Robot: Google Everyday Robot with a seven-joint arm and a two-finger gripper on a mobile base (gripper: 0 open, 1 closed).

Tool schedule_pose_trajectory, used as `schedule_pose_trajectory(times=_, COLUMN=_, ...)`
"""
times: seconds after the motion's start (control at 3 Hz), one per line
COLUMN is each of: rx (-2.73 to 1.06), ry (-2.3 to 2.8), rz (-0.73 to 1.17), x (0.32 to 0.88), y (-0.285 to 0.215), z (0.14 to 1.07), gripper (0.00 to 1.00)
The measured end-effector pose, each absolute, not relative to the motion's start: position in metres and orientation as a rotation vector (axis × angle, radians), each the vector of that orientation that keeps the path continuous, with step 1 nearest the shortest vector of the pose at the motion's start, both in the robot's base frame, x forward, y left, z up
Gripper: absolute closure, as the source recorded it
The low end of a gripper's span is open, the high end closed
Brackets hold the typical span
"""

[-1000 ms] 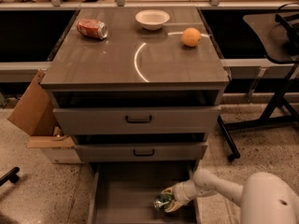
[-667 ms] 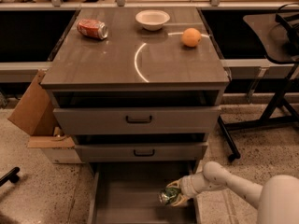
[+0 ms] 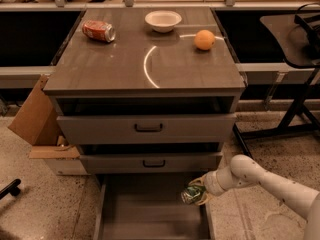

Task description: Pick green can from bottom drawer and place on counter

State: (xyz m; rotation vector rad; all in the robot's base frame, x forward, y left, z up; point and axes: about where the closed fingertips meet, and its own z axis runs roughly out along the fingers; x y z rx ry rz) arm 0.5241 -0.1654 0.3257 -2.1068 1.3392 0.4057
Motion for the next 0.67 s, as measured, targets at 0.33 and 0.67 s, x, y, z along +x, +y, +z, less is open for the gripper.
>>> schedule_pose_trajectory(times=0.33, rx=-2.107, ry=1.339, rz=0.406, x=0.524, y=-0.165, z=0.326, gripper=1.00)
schedule_pose_trajectory(times=0.67, rx=-2.107, ry=1.298, rz=0.386, x=0.509, y=-0.159, z=0.353, gripper=1.00)
